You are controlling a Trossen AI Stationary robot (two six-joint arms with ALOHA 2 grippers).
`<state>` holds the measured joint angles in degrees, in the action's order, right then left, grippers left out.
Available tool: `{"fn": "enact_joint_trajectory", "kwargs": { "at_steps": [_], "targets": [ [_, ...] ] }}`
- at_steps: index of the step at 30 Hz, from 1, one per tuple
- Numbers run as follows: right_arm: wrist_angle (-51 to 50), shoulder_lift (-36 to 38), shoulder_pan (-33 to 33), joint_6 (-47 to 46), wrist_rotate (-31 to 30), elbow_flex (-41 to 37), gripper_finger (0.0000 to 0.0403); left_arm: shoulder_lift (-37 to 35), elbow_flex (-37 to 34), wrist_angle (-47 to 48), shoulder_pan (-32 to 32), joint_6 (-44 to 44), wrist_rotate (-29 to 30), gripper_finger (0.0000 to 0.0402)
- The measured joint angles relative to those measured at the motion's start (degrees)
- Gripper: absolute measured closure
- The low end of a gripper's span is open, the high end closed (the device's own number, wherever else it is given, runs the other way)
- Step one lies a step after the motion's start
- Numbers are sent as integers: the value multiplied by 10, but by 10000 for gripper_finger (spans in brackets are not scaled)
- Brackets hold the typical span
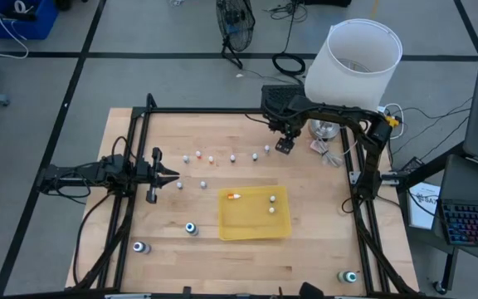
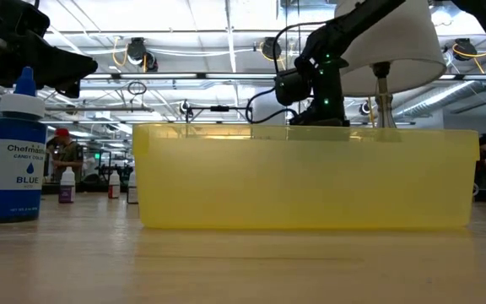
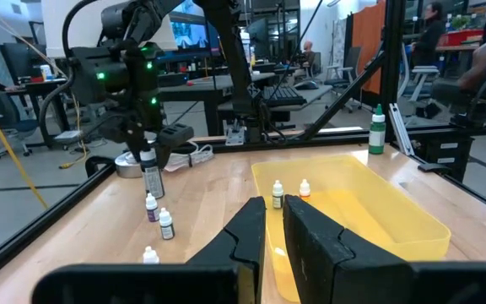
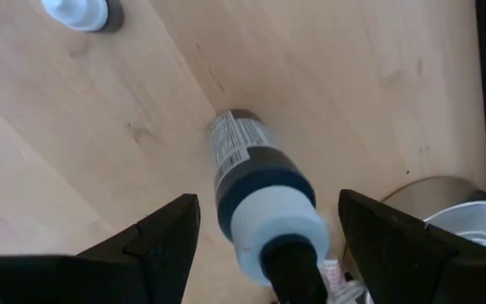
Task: Pick & Place food coloring
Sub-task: Put the large black food coloring bottle into the yellow bin
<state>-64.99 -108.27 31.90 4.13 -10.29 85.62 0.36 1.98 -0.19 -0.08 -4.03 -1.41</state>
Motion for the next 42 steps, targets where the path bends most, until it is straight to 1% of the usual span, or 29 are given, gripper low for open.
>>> {"fn": "enact_joint_trajectory", "kwargs": {
  "at_steps": [7, 16, 22, 29, 36, 40, 42],
  "targets": [
    [7, 0, 0, 5, 0, 0, 135, 0, 0, 0, 0, 0, 0, 350],
    [12, 0, 0, 11, 1, 0, 161, 0, 0, 0, 0, 0, 0, 350],
    [15, 0, 0, 11, 31, 0, 201, 0, 0, 0, 0, 0, 0, 350],
    [16, 0, 0, 11, 31, 0, 263, 0, 0, 0, 0, 0, 0, 350],
    [27, 0, -3, 26, 30, 0, 265, 0, 0, 0, 0, 0, 0, 350],
    [47, 7, -17, 38, 24, -1, 265, 0, 0, 0, 0, 0, 0, 350],
    [59, 23, -32, 45, 4, -1, 265, 0, 0, 0, 0, 0, 0, 350]
  ]
}}
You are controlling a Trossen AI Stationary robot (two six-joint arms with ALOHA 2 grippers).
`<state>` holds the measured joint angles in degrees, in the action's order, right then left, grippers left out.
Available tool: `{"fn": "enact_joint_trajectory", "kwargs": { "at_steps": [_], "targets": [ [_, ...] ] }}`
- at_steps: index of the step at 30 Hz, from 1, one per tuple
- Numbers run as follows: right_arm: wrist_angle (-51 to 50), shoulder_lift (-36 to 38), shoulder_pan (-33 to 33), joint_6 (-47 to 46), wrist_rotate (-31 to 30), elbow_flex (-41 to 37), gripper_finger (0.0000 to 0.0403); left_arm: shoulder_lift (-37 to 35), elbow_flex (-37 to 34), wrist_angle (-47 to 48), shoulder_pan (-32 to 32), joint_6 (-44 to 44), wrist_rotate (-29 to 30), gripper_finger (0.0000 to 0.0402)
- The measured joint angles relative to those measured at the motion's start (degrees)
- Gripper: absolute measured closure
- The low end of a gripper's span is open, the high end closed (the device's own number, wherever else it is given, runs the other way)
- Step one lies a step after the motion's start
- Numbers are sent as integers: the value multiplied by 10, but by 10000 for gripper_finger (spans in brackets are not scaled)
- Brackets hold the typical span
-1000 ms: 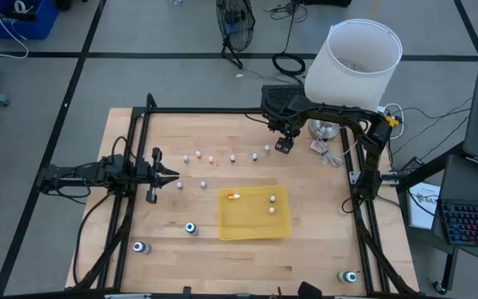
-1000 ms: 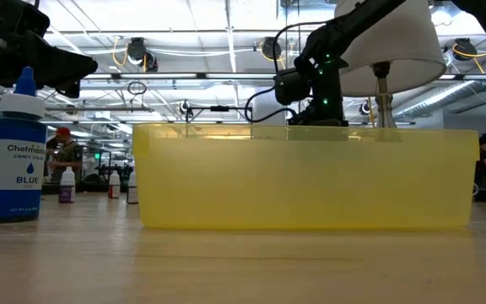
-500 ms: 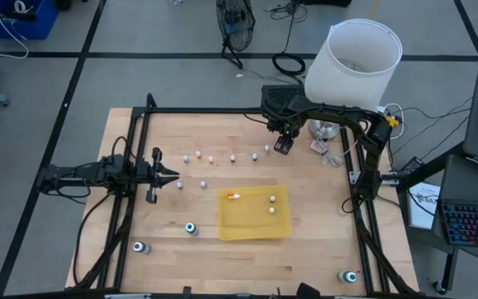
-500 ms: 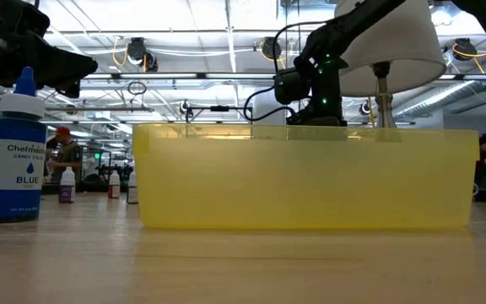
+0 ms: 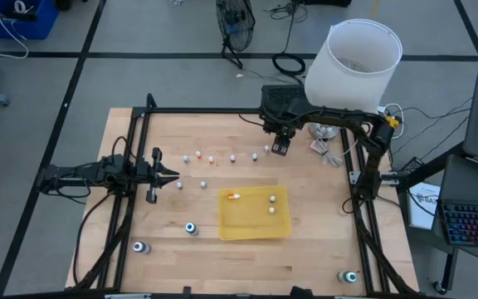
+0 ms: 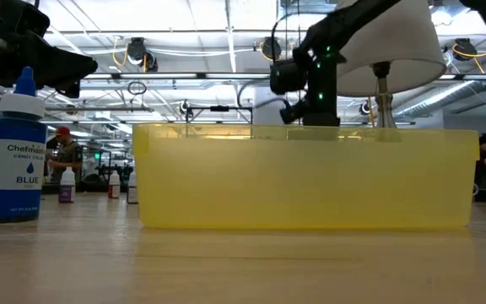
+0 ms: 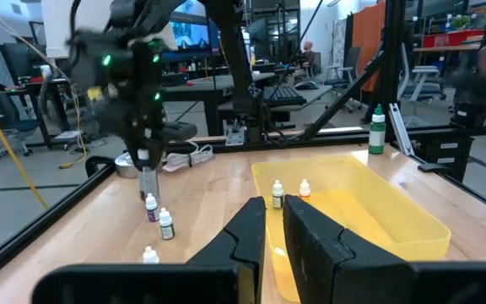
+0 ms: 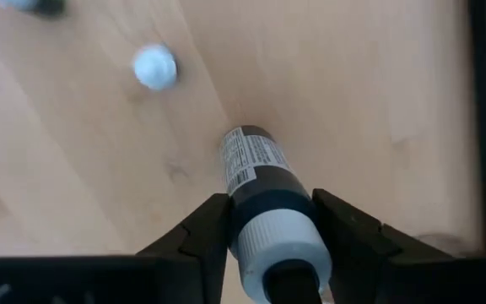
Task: Pick & Place food coloring
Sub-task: Put the large black food coloring bottle into the yellow bin
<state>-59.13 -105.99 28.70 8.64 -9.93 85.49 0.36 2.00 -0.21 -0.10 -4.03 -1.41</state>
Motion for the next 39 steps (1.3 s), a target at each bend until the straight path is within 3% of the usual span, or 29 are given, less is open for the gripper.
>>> {"fn": "enact_joint_trajectory", "kwargs": {
  "at_steps": [3, 9, 16, 20, 25, 39],
  "targets": [
    [-3, 41, -24, 1, -35, 0, 265, 0, 0, 0, 0, 0, 0, 350],
    [-7, 152, -90, -50, -37, 1, 265, 0, 0, 0, 0, 0, 0, 350],
    [-8, 232, -229, -116, -62, 1, 265, 0, 0, 0, 0, 0, 0, 350],
    [-17, 222, -300, -144, -75, 2, 266, 0, 0, 0, 0, 0, 0, 350],
    [-64, 175, -344, -193, -39, 23, 268, 0, 0, 0, 0, 0, 0, 350],
    [-104, 91, -363, -245, 40, 23, 268, 0, 0, 0, 0, 0, 0, 350]
  ]
}}
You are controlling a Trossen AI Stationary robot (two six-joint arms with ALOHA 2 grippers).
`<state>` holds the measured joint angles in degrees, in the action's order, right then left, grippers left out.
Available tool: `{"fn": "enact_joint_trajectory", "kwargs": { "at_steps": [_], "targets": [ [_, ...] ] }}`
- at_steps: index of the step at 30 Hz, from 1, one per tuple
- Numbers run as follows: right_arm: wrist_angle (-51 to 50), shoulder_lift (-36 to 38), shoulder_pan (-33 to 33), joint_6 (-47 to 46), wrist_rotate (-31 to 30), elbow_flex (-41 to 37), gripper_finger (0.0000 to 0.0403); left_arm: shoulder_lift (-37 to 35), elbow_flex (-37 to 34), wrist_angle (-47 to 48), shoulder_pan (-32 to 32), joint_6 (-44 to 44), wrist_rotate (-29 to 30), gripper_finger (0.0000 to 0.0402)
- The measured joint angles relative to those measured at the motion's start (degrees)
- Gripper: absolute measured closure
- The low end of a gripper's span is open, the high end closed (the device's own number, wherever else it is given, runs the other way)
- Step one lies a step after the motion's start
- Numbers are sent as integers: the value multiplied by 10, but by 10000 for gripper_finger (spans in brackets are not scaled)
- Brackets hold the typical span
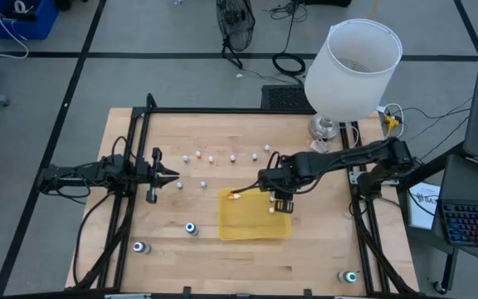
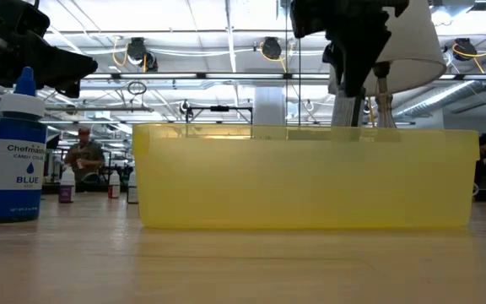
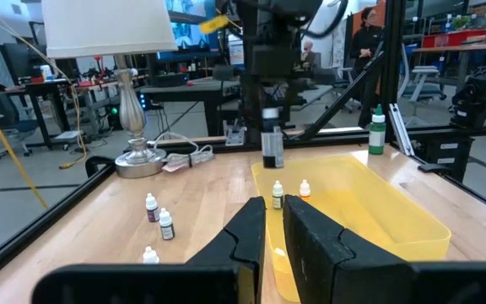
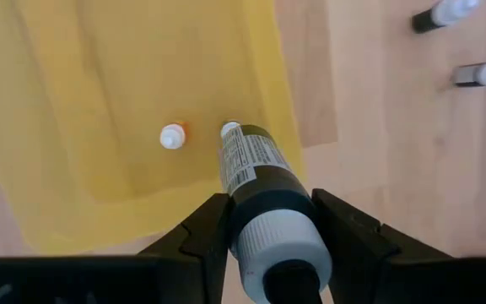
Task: Pick & Place food coloring
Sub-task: Put the large black food coloring bottle into the yellow bin
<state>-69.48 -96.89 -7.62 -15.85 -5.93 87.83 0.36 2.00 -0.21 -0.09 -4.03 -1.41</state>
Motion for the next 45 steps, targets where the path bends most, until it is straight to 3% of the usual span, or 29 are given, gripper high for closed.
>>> {"fn": "enact_joint_trajectory", "kwargs": {
  "at_steps": [45],
  "targets": [
    [-15, -49, 2, 33, 1, 0, 269, 0, 0, 0, 0, 0, 0, 350]
  ]
}}
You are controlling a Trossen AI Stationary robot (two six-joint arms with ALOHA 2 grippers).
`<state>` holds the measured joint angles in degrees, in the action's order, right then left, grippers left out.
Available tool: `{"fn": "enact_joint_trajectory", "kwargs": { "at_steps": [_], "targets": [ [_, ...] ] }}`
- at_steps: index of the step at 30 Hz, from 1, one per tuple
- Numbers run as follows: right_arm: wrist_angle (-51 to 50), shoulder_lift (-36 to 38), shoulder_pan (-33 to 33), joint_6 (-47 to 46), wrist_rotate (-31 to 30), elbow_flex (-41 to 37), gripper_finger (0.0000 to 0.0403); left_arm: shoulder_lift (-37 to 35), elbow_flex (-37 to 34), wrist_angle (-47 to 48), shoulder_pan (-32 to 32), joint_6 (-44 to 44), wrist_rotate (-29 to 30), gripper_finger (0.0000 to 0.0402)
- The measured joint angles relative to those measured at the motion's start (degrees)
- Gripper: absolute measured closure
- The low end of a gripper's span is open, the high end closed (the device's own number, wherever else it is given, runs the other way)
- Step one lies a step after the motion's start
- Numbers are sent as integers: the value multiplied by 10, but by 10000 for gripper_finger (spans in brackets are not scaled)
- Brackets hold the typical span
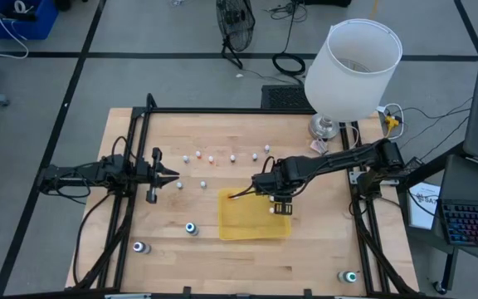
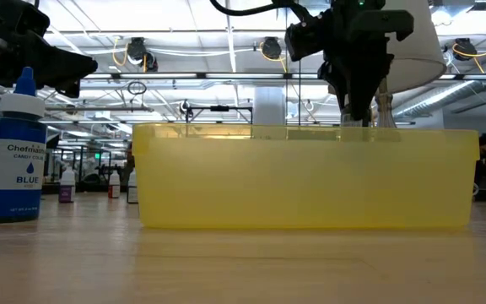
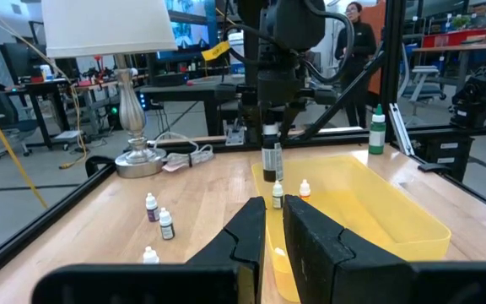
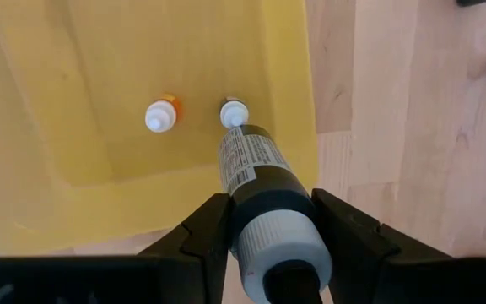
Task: Pick & Place food coloring
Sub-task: Put the large black food coloring bottle into the yellow bin
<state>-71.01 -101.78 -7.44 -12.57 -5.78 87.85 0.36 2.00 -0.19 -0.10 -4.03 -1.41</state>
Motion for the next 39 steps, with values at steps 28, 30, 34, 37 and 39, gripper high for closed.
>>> {"fn": "enact_joint_trajectory", "kwargs": {
  "at_steps": [28, 30, 34, 37, 39],
  "targets": [
    [59, 0, 30, 17, 33, -88, 270, 0, 0, 0, 0, 0, 0, 350],
    [65, 0, 30, 17, 32, -92, 270, 0, 0, 0, 0, 0, 0, 350],
    [74, 0, 30, 15, 31, -101, 268, 0, 0, 0, 0, 0, 0, 350],
    [75, 1, 30, 13, 31, -103, 235, 0, 0, 0, 0, 0, 0, 350],
    [74, 1, 30, 13, 31, -104, 209, 0, 0, 0, 0, 0, 0, 350]
  ]
}}
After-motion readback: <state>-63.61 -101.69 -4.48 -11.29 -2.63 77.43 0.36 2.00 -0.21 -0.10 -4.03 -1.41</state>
